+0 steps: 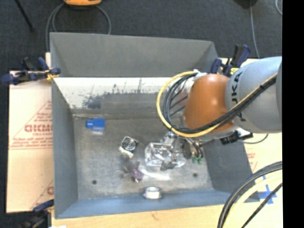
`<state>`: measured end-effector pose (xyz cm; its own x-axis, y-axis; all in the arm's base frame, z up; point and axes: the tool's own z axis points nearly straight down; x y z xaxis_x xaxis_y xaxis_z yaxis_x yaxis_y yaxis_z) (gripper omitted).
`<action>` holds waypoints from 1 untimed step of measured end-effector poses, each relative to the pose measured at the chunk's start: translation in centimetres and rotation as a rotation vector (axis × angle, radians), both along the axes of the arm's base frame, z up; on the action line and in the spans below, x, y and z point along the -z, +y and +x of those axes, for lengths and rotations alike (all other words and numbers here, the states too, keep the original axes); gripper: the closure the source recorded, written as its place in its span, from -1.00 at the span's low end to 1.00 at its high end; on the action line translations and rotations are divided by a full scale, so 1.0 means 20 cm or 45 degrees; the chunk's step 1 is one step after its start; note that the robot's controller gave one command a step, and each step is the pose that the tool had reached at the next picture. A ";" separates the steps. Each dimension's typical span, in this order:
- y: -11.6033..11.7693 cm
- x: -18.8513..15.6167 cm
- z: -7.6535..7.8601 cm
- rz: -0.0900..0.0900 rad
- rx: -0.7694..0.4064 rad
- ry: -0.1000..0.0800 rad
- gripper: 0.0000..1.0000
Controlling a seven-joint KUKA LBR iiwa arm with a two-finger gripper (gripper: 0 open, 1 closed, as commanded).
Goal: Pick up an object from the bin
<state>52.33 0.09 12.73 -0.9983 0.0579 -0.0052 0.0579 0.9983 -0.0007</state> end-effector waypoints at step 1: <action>0.00 -0.21 0.01 0.001 0.000 0.001 1.00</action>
Offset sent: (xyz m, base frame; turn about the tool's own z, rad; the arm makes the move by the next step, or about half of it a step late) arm 0.0000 0.0000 0.0399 0.0000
